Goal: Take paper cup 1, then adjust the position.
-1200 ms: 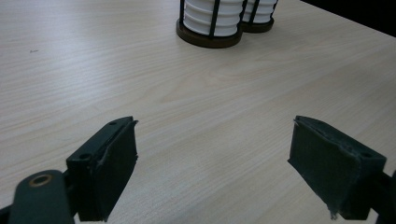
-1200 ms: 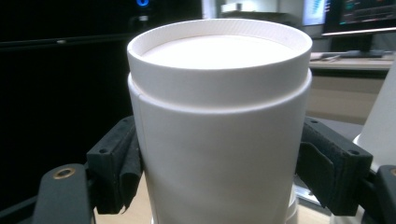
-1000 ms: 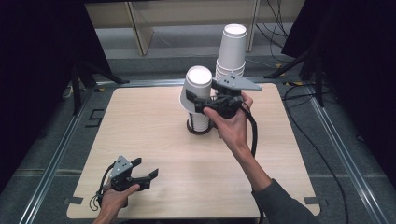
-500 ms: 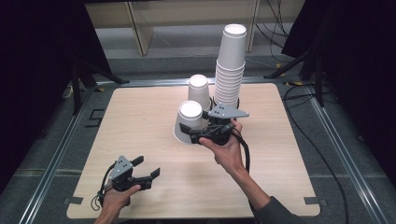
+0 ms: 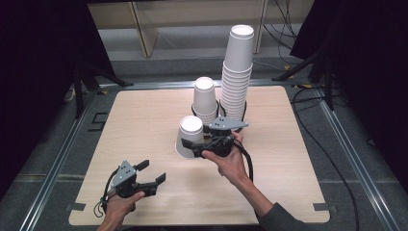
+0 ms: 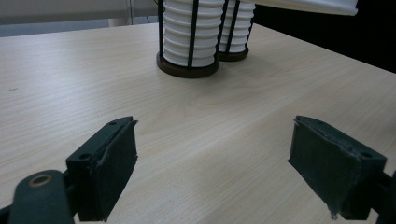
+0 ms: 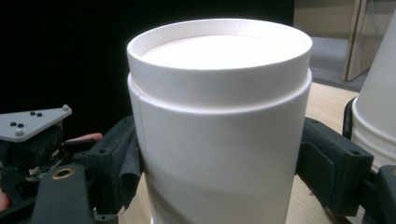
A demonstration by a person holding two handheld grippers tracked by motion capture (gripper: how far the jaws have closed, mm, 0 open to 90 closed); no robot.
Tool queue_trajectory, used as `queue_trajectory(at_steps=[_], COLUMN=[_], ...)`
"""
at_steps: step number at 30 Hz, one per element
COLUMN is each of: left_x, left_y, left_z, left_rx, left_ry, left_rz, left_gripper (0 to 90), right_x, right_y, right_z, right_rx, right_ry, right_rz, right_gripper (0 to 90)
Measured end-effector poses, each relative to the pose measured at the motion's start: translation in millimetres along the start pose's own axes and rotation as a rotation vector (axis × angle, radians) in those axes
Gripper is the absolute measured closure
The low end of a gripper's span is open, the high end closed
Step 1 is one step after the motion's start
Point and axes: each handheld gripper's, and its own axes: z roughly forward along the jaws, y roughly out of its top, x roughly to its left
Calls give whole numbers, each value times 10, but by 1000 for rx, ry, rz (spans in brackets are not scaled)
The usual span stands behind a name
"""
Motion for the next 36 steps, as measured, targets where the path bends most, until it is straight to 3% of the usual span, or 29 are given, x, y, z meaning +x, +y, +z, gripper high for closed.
queue_trajectory(at_steps=[2, 3, 4, 5, 7, 10, 11, 18, 21, 25, 26, 27, 32, 33, 34, 36], left_x=[-4, -4, -7, -7, -9, -17, -16, -23, -35, -47, -46, -54, -113, -117, -132, -133], left_y=[0, 0, -1, -1, 1, 11, 12, 15, 13, 23, 20, 26, 44, 41, 43, 39], left_z=[4, 7, 7, 7, 7, -12, -11, -9, -2, 6, 28, 32, 48, 62, 62, 77], left_rx=[-5, -7, -8, -8, -9, 13, 11, -3, -6, -13, -37, -38, -30, -41, -35, -39], left_ry=[-5, -9, -9, -10, -12, 1, 0, -14, -27, -50, -71, -78, -98, -111, -105, -113], left_rz=[0, 1, -2, -1, -1, -1, 0, 9, 12, 8, 8, 13, 23, 26, 29, 41], left_gripper=[142, 143, 142, 143, 142, 142, 142, 142, 142, 142, 142, 142, 142, 142, 142, 142], right_x=[11, -4, 11, 8, 21, 11, 36, 57, 86, 80, 81, 97, 131, 154, 158, 190], right_y=[-32, -46, -60, -76, -102, -143, -150, -184, -207, -230, -239, -245, -284, -290, -298, -306], right_z=[12, 21, 26, 35, 44, 84, 83, 126, 141, 174, 184, 191, 243, 253, 267, 281], right_rx=[12, 8, 18, 22, 35, 37, 55, 47, 65, 64, 60, 67, 79, 85, 76, 81], right_ry=[18, 10, 21, 24, 11, 18, 28, 45, 62, 63, 63, 74, 81, 104, 100, 115], right_rz=[24, -4, 26, 20, 29, -3, 32, 11, 46, 25, 16, 43, 14, 36, 16, 25], right_gripper=[219, 219, 219, 219, 219, 219, 219, 219, 219, 219, 219, 219, 219, 219, 219, 219])
